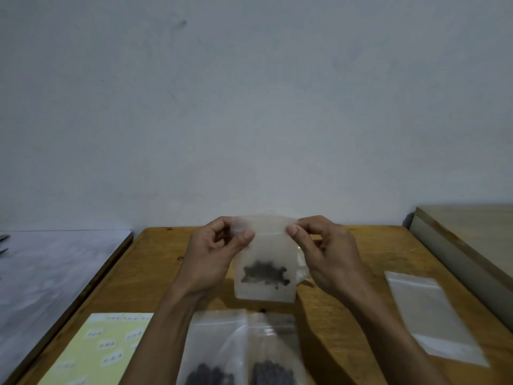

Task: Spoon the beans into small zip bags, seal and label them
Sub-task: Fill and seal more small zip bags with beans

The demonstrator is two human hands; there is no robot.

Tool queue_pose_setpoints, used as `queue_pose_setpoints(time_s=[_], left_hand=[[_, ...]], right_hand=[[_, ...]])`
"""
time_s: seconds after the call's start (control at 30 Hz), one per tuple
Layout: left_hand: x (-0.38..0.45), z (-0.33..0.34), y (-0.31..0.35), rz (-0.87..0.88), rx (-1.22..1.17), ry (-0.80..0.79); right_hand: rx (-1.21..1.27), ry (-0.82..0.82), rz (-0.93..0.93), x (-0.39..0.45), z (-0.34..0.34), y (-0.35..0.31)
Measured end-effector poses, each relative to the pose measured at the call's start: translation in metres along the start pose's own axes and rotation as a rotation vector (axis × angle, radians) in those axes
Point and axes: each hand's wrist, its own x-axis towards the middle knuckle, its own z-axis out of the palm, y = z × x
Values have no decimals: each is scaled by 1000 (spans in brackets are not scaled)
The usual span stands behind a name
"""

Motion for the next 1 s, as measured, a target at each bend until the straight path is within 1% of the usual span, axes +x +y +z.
queue_pose_setpoints(time_s=[0.13, 0.17, 0.23, 0.37, 0.43, 0.6, 0.73, 1.0], left_hand=[[-3, 9, 5, -13, -45, -33], [-5, 12, 5, -9, -52, -36], [-8, 17, 3, -14, -66, -43], [-12, 20, 2, -103, -127, -97], [-13, 21, 3, -110, -125, -99], [-17, 27, 4, -66, -120, -4], [-23, 29, 1, -55, -106, 23], [-33, 9, -3, -197, -86, 1]], right_hand=[[501, -202, 237, 0, -5, -4], [588, -234, 285, -1, -4, -5], [662, -250, 328, -2, -2, -6], [670, -244, 363, -4, -1, -6], [633, -249, 375, -4, -1, -6], [627, -293, 403, -7, 0, -11], [617, -270, 420, -13, 0, -11], [582, -272, 494, -26, -7, 4]])
